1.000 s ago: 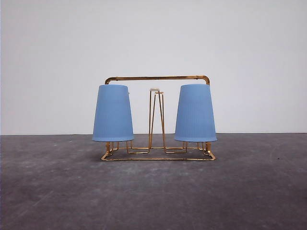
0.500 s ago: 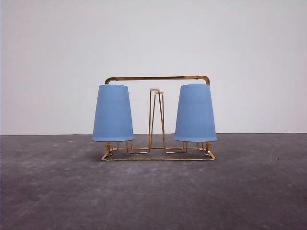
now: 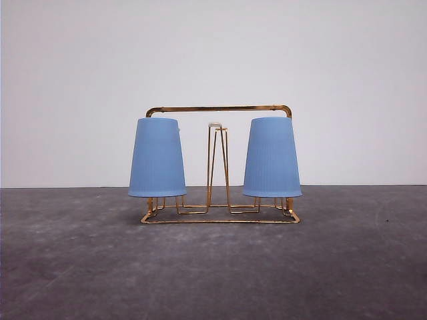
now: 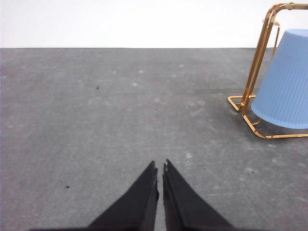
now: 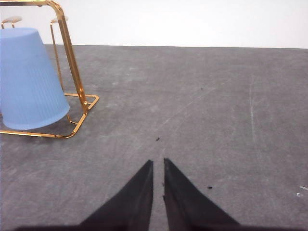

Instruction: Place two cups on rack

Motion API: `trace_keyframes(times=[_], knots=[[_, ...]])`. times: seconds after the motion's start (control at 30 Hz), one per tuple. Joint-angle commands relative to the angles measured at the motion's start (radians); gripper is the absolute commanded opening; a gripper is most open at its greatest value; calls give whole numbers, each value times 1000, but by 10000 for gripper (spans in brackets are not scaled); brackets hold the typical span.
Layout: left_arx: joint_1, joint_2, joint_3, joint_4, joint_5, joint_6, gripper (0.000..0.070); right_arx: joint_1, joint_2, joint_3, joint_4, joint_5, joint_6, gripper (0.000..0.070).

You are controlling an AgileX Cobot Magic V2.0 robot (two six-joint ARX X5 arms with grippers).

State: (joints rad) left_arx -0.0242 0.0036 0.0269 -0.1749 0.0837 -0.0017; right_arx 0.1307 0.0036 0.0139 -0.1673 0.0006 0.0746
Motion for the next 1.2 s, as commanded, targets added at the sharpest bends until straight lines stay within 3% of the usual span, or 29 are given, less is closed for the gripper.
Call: trace_keyframes(times=[0.0, 1.17], knots=[[0, 0, -14, 15, 2, -7, 0, 2, 0, -2, 10, 0, -11, 37], [0, 0, -14, 15, 2, -7, 0, 2, 0, -2, 10, 0, -11, 37]])
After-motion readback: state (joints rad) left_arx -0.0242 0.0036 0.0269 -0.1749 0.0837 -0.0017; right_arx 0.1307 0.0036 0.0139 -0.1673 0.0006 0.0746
